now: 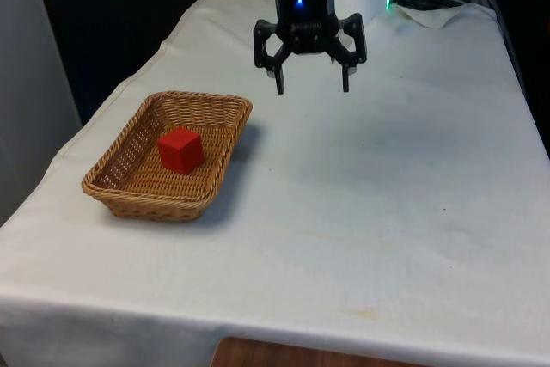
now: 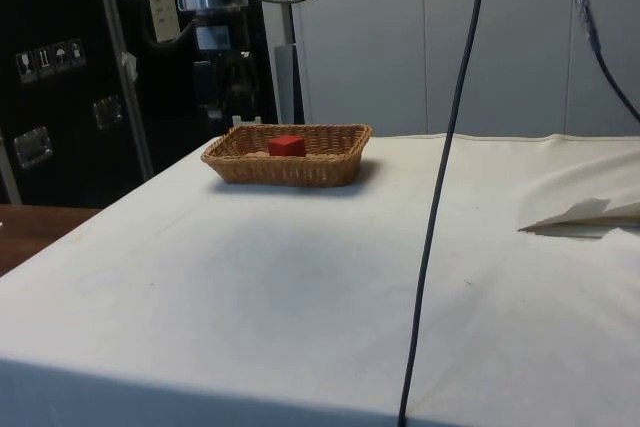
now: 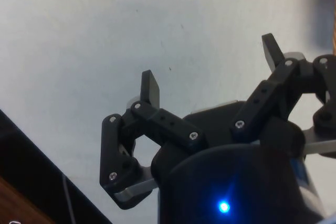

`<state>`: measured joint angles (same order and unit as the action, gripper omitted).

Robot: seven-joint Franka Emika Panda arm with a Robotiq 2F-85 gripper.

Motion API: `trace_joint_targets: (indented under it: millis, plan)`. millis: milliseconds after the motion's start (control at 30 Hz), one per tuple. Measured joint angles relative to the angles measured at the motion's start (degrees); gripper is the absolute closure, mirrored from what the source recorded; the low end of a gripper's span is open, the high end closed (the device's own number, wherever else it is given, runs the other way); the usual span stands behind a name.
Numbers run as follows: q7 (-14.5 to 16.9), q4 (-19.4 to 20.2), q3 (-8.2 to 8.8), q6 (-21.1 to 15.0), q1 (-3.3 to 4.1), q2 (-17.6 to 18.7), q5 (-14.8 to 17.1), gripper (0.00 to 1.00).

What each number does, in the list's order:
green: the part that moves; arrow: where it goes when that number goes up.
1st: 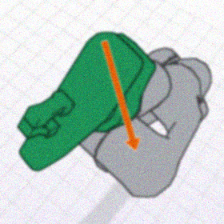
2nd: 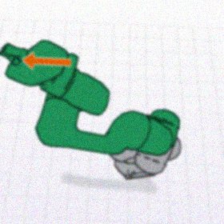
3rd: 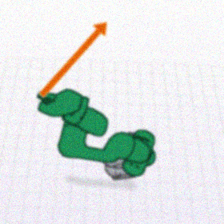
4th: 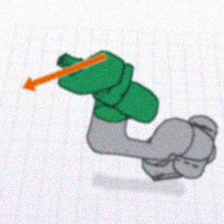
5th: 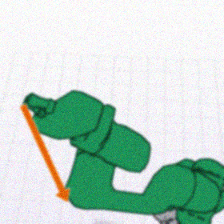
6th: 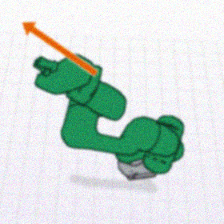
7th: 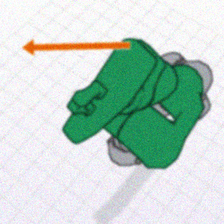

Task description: Pick up the cube and place it into the basket.

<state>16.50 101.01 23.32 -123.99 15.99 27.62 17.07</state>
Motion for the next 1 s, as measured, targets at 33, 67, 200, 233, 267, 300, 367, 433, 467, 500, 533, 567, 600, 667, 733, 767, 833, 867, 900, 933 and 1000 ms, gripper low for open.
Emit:
trace_joint_targets:
  millis: [33,67,200,233,267,300,367,433,467,500,533,567,600,667,733,767,833,867,900,933,1000]
  plan:
    - [0.0,0.11,0.0,0.0,0.0,-0.06,0.0,0.0]
    - [0.0,0.23,-0.06,0.0,0.0,-0.11,0.0,0.0]
    - [0.0,0.92,-0.29,-0.06,0.06,-0.63,0.0,0.0]
    - [0.0,1.66,-0.4,-0.17,0.06,-1.2,0.0,0.0]
    - [0.0,2.12,-0.52,-0.29,0.06,-1.49,-0.06,0.0]
    - [0.0,2.58,-0.57,-0.52,0.06,-1.83,-0.11,0.0]
    - [0.0,3.61,-0.86,-1.15,0.06,-2.46,-0.23,0.0]
    - [-0.06,4.13,-1.03,-1.49,0.06,-2.86,-0.34,0.0]
    - [-0.17,4.7,-1.2,-1.89,0.06,-3.21,-0.46,0.0]
    - [-0.29,5.79,-1.49,-2.58,0.06,-4.07,-0.74,0.0]
    - [-0.34,6.36,-1.6,-2.86,0.06,-4.53,-0.86,0.0]
    - [-0.46,6.93,-1.78,-3.21,0.06,-4.98,-1.09,0.0]
    - [-0.57,7.51,-1.89,-3.5,0.06,-5.44,-1.32,0.0]
    - [-0.69,8.02,-2.01,-3.72,0.06,-5.96,-1.6,0.0]
    - [-0.92,9.17,-2.23,-4.3,0.06,-6.99,-2.01,0.0]
    - [-1.03,9.68,-2.41,-4.47,0.06,-7.51,-2.23,0.0]
    - [-1.43,10.66,-2.58,-4.93,0.06,-8.42,-2.92,0.0]
    - [-1.6,11.06,-2.69,-5.16,0.06,-8.82,-3.15,0.0]
    - [-1.72,11.46,-2.81,-5.39,0.06,-9.28,-3.44,0.0]
    - [-1.89,11.92,-2.92,-5.56,0.06,-9.68,-3.72,0.0]
    - [-2.12,12.66,-3.15,-5.79,0.06,-10.54,-4.18,0.0]
